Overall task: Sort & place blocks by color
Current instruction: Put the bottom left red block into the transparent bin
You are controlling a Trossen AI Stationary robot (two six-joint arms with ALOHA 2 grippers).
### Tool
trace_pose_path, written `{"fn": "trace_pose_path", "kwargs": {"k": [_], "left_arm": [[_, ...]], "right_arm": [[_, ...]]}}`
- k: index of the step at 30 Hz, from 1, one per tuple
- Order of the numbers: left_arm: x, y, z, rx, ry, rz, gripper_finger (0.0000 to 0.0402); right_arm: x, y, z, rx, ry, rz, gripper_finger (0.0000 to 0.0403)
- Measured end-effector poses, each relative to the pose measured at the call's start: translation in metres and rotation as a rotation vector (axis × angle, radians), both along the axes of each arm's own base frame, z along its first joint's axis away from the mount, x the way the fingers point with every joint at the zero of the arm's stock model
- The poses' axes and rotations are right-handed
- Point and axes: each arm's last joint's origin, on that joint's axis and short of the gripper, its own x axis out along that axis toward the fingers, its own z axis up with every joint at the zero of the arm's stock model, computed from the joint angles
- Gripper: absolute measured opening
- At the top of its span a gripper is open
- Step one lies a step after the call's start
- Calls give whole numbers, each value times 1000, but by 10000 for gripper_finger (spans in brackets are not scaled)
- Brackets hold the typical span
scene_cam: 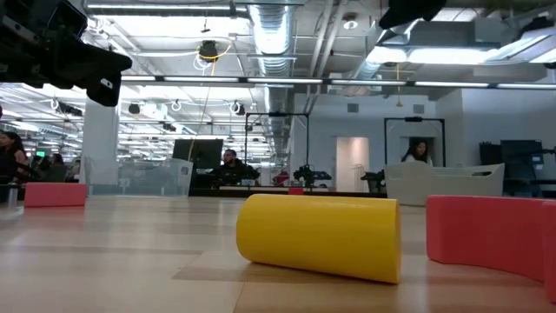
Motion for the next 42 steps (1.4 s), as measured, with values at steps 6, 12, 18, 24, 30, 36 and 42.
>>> {"fn": "trace_pose_path", "kwargs": {"k": [6,12,18,24,30,36,42], "left_arm": [[0,0,0,0,0,0,0],[0,0,0,0,0,0,0],[0,0,0,0,0,0,0],[0,0,0,0,0,0,0],[0,0,0,0,0,0,0],[0,0,0,0,0,0,0],[0,0,0,0,0,0,0]], "right_arm": [[0,-17,-6,-35,91,-48,221],[-8,-43,-29,-32,308,-90,221],[-16,-66,-63,38,463,-124,221],[-19,-69,-77,44,473,-157,221],[-9,-53,-70,-36,300,-164,221],[0,-35,-61,-28,126,-132,221],[2,-12,-62,-50,-91,-115,221]]}}
